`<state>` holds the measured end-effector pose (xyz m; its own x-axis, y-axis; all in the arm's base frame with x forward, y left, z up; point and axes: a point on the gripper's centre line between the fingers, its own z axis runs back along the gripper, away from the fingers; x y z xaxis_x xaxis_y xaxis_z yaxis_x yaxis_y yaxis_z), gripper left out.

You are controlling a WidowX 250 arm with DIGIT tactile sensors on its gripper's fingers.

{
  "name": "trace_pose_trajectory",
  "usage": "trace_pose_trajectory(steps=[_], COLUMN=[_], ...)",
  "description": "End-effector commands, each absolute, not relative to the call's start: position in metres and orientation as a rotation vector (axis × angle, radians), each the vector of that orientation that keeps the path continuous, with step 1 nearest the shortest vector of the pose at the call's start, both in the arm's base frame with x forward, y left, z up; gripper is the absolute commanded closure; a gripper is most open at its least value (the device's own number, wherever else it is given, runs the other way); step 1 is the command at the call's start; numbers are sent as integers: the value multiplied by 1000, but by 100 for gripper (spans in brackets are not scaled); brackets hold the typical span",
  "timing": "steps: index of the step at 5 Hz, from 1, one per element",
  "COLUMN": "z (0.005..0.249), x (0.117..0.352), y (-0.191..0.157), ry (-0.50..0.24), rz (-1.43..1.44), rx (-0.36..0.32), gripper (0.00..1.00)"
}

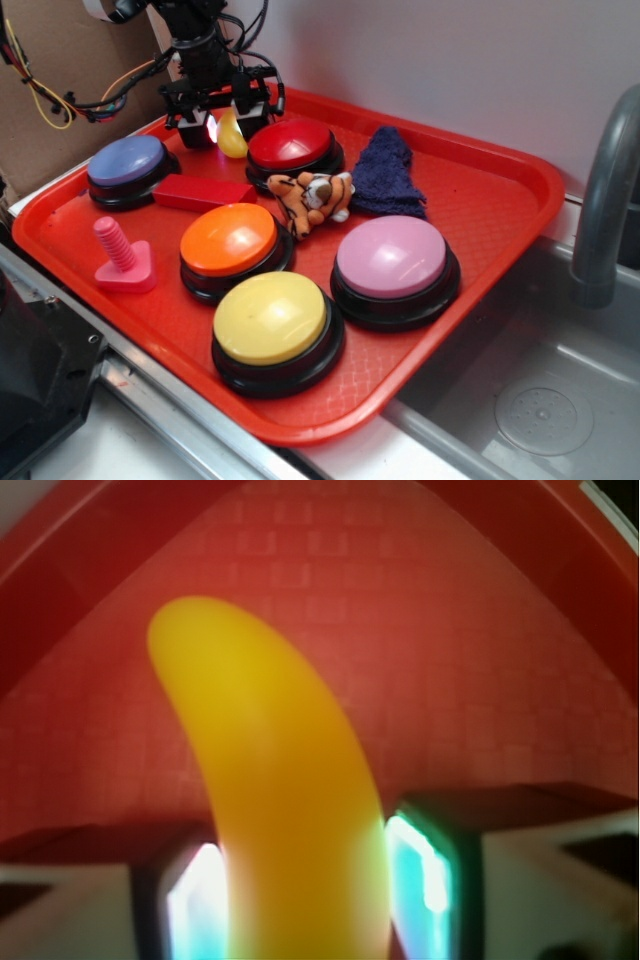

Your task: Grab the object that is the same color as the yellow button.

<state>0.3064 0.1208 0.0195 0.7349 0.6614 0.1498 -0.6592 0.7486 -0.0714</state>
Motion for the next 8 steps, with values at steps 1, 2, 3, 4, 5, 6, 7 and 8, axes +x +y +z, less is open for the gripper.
trace_pose_trajectory(steps=[1,2,3,4,5,6,7,8], z=[101,126,152,171,178,180,178,177], x=[304,291,275,258,242,228,219,215], y=[102,85,59,38,23,9,2,2], ry=[-255,-244,-219,-201,-150,-125,-106,-105], rz=[556,489,362,282,224,176,141,153], rx=[12,3,-42,-57,-102,-105,-105,-105], gripper=[100,100,100,100,100,100,100,100])
